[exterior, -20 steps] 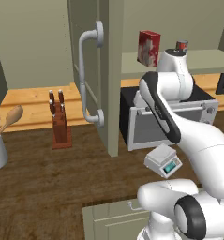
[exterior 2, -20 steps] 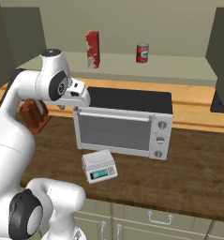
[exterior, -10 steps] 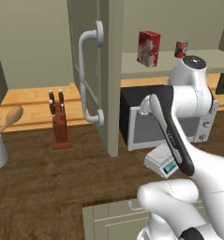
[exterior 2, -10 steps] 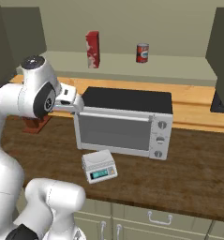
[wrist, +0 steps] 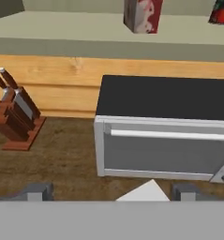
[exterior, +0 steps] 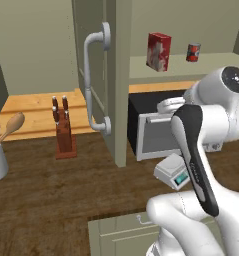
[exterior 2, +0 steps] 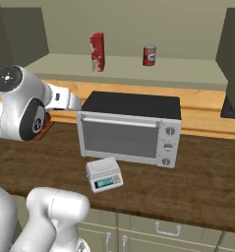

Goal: Pick the cereal and place it on the digital scale for weighing, and close the cabinet.

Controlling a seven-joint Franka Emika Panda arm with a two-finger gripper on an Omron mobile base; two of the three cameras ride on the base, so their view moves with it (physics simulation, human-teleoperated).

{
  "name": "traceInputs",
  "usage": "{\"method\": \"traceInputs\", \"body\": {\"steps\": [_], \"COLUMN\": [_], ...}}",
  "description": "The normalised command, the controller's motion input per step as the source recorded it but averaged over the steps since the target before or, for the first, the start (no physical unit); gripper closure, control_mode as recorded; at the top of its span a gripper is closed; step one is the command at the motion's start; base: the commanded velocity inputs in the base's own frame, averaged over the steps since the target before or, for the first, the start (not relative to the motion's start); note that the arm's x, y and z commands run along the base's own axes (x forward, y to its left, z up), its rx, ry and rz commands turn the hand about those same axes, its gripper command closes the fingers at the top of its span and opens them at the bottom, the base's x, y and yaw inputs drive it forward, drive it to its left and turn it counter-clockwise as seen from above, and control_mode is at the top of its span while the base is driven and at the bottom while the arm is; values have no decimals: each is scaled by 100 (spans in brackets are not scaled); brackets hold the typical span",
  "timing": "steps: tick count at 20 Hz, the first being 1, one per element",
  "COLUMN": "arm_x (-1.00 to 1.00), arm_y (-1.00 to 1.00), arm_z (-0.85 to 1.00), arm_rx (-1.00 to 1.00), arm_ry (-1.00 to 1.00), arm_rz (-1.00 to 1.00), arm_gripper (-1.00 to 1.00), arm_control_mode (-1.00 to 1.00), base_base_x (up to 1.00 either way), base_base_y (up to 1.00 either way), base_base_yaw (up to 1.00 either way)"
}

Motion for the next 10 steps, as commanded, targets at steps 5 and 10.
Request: {"method": "traceInputs", "body": {"steps": [5,10], "arm_x": [-17,-10], "arm_y": [-3,-6], "arm_z": [69,65], "arm_rx": [0,0], "arm_ry": [-23,-24], "arm_rz": [2,2], "arm_gripper": [-100,-100], "arm_control_mode": [-100,-100], "base_base_x": [0,0], "base_base_y": [0,0], "base_base_yaw": [0,0]}}
